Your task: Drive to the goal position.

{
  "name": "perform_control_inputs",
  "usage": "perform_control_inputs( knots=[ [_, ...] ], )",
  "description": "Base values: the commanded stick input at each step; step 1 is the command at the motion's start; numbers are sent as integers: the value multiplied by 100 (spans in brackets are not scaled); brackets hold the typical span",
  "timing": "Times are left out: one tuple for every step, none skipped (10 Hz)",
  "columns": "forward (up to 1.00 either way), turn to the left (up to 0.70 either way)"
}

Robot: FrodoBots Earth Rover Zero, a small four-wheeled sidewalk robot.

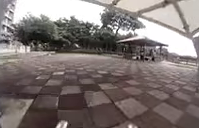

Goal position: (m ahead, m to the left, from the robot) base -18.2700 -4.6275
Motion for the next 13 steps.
perform_control_inputs(
  knots=[
    [70,-35],
    [62,-39],
    [8,-66],
    [0,-70],
    [0,-70],
    [0,-70],
    [0,-70],
    [0,-70],
    [0,-70],
    [0,-70],
    [0,-70],
    [0,-70],
    [0,-70]
  ],
)
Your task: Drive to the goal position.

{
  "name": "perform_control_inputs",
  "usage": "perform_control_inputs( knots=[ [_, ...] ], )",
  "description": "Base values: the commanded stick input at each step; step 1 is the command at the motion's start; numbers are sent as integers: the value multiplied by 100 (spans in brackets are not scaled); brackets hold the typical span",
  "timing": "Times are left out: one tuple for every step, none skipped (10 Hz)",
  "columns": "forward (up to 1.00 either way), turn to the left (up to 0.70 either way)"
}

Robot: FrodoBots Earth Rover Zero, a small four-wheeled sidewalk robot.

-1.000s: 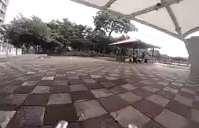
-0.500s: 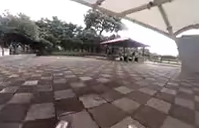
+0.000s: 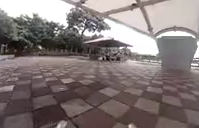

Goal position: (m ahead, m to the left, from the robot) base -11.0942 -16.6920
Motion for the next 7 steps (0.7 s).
perform_control_inputs(
  knots=[
    [0,-70],
    [0,-70],
    [0,-70],
    [0,-70],
    [0,-70],
    [0,-70],
    [0,-70]
  ],
)
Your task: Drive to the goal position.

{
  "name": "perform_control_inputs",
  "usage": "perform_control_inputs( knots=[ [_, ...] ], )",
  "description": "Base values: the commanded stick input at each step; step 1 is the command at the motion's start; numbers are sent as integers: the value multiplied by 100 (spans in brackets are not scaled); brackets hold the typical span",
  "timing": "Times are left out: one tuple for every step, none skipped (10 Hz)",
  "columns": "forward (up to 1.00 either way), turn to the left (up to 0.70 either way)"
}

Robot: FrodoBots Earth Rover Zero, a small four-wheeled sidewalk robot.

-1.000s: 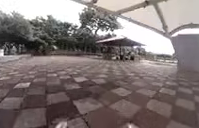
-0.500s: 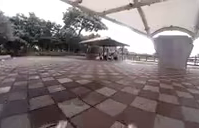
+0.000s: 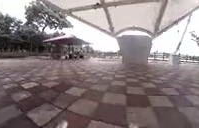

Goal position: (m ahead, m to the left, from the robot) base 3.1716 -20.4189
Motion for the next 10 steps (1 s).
perform_control_inputs(
  knots=[
    [0,-70],
    [0,-70],
    [0,-70],
    [0,-70],
    [0,-70],
    [0,-70],
    [0,-70],
    [0,-70],
    [0,-70],
    [0,-70]
  ],
)
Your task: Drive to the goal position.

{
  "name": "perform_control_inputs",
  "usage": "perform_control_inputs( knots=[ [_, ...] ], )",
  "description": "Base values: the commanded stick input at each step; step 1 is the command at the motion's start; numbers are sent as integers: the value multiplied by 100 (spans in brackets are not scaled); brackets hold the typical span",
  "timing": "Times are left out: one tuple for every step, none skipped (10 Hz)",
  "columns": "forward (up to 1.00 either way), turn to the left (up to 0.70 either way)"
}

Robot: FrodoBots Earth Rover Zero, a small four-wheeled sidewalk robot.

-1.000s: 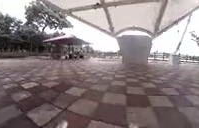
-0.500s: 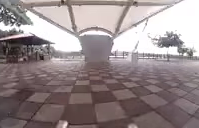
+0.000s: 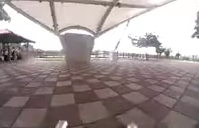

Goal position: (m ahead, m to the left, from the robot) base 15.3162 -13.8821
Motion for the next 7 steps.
perform_control_inputs(
  knots=[
    [0,-70],
    [0,-70],
    [0,-70],
    [0,-70],
    [0,-70],
    [0,-70],
    [0,-70]
  ],
)
